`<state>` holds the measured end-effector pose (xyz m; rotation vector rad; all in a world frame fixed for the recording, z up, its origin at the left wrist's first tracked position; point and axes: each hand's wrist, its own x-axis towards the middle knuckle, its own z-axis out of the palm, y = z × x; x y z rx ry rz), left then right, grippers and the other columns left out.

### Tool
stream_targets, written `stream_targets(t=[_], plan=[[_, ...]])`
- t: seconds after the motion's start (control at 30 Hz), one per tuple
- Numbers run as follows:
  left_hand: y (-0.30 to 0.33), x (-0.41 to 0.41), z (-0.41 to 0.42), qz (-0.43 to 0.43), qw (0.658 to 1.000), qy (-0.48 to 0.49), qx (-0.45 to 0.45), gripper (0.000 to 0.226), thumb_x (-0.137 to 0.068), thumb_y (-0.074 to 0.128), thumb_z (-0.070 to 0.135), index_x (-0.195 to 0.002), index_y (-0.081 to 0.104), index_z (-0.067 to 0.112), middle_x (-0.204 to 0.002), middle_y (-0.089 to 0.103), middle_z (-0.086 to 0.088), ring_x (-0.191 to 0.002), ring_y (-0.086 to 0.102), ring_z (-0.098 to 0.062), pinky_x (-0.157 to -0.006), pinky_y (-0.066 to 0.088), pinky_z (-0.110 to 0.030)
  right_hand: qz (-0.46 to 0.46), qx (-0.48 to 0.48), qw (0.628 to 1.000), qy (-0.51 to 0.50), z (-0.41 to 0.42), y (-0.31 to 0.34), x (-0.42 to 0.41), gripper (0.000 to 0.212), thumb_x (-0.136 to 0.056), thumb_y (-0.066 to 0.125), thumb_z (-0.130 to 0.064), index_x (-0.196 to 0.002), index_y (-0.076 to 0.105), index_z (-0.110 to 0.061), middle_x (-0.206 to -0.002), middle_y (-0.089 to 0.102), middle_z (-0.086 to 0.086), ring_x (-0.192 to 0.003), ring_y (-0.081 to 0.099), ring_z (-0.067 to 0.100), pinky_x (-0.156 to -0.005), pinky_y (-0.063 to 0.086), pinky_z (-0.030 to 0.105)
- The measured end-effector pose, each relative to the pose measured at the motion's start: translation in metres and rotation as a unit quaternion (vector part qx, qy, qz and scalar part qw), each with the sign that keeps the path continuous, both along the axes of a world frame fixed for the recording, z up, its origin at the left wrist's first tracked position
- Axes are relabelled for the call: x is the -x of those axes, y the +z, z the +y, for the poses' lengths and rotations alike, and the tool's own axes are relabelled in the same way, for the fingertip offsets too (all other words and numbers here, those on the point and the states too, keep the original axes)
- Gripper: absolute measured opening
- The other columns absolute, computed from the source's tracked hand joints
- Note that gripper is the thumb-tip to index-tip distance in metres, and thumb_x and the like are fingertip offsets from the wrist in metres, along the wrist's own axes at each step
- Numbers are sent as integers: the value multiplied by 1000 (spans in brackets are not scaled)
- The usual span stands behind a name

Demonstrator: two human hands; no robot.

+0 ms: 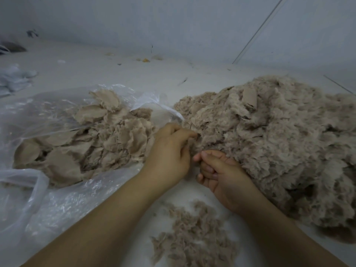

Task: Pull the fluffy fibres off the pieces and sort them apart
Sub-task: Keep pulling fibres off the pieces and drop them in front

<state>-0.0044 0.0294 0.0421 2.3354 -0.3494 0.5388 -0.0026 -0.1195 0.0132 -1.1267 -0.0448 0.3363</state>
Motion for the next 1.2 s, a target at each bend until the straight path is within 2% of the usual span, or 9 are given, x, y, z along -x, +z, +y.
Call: stream_targets(t=[0.13,0.23,0.33,0.43,0.53,0.67,0.8,1.07,1.2], plan=[[17,-17,-14,34,997,-35,52,53,-81,53,-10,-122,67,22,-132,55,-3,-126,46,-17,-107,34,-25,10,-14,1000,-5,1,3,1,21,-95,50,-18,-81,57,-5,-46,38,-6,-38,39,2,-51,44,20],[28,-24,-20,141,969,-70,189,58,-87,47,-13,-131,61,24,-126,57,8,-94,59,9,-79,46,-4,8,-17,1000,-6,2,4,1,25,-98,46,-18,-79,56,-5,-46,36,-6,-36,36,2,-51,43,20],[27,-30,-23,194,951,-56,234,56,-91,45,-11,-135,56,21,-108,57,10,-82,58,7,-62,43,-2,11,-14,1000,-9,2,5,0,26,-97,48,-20,-77,58,-6,-46,35,-6,-36,35,2,-51,43,20],[22,-26,-19,176,952,-14,250,48,-93,43,-11,-128,61,15,-91,57,9,-77,65,-4,-53,38,-1,2,-23,1000,-8,1,4,1,26,-99,47,-21,-79,59,-8,-47,36,-7,-37,38,2,-51,43,19],[15,-20,-13,141,964,2,225,41,-94,43,-8,-121,66,12,-85,59,8,-56,57,1,-53,37,-3,-4,-30,1000,-8,1,3,0,25,-100,45,-20,-82,60,-11,-49,36,-7,-38,37,1,-51,43,19],[15,-10,-13,106,979,-4,172,36,-94,52,-3,-120,68,15,-103,62,7,-73,53,4,-67,38,1,-12,-35,999,-10,1,3,0,23,-99,45,-19,-85,63,-15,-50,36,-7,-39,35,1,-50,42,18],[8,-1,-8,89,988,3,123,33,-90,62,3,-120,69,17,-98,60,10,-71,52,7,-68,39,0,-21,-37,999,-4,1,2,-1,22,-100,45,-19,-91,65,-15,-52,36,-6,-40,36,2,-51,43,19],[-12,11,-2,90,976,21,196,20,-79,76,1,-94,76,15,-76,67,12,-66,59,6,-65,46,-6,-22,-48,998,20,-5,-2,-3,38,-84,60,-30,-120,64,-40,-54,39,-8,-45,39,2,-56,49,21],[1,-5,-6,5,981,63,183,21,-81,74,12,-88,60,25,-82,59,7,-71,56,-3,-62,46,-12,-26,-56,998,24,-4,-2,-2,35,-87,58,-28,-119,65,-40,-55,39,-8,-45,37,2,-56,48,20]])
